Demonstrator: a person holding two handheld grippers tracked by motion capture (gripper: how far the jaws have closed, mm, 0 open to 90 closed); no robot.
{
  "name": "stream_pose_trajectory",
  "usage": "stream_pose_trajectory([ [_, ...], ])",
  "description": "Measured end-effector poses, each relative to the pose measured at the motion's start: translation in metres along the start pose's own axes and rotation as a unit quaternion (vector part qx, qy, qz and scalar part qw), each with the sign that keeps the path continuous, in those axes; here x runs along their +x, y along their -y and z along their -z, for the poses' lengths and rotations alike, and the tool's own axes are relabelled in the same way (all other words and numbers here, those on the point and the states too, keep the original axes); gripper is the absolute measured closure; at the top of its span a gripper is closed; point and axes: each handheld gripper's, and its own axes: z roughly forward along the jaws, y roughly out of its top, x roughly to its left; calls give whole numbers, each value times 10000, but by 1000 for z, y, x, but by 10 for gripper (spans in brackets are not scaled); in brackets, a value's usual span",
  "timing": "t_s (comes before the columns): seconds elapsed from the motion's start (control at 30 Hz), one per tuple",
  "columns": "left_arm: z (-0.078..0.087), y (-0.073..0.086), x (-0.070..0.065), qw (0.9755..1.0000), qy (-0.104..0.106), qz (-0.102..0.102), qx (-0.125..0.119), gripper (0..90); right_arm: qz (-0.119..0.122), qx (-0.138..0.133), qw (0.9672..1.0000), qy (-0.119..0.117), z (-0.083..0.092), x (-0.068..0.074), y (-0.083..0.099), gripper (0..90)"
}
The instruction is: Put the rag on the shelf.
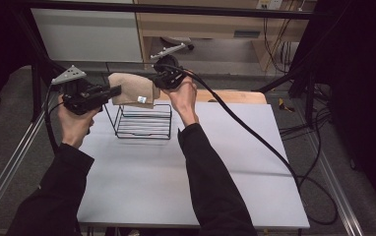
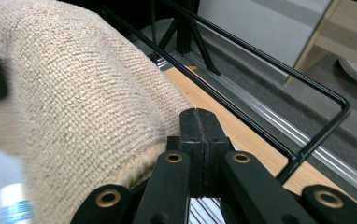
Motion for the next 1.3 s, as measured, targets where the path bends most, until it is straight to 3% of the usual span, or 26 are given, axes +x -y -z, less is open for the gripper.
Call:
stream_pose_trajectory([
  [0.07,3,-3,4,9999,-35,100,-115,600,4,-62,10000,41,0,1,0,900],
  [0.13,1,-7,7,9997,11,208,-106,647,35,-155,9998,95,0,2,0,900],
  [0.23,-7,-9,7,9998,-110,164,66,773,101,-342,9992,157,6,2,1,900],
  [0.33,-13,-6,7,9997,-72,218,100,849,87,-826,9965,69,21,2,2,871],
  [0.43,-18,-4,7,9996,-110,232,131,863,216,-1186,9926,-113,34,6,1,830],
  [0.53,-20,-6,6,9994,-176,243,148,868,295,-1261,9912,-276,36,10,2,788],
  [0.6,-21,-9,5,9993,-262,187,165,869,339,-1094,9929,-335,30,11,4,777],
  [0.67,-23,-12,5,9992,-303,164,184,870,398,-978,9941,-239,23,12,7,782],
  [0.77,-25,-14,6,9992,-312,185,141,873,180,-1040,9943,-173,18,12,8,864],
  [0.83,-27,-14,8,9991,-296,281,136,874,149,-974,9951,45,12,14,9,900],
  [0.97,-23,-14,5,9992,-353,188,65,864,185,-1156,9928,234,12,19,13,900],
  [1.07,-15,-12,2,9995,-271,162,-45,841,301,-1316,9906,231,21,23,13,895],
  [1.17,-7,-10,-7,9998,-17,83,-171,844,317,-1368,9900,143,28,24,13,895],
  [1.3,-7,-3,-26,9998,92,-193,-49,839,316,-1447,9889,61,35,25,16,887],
])
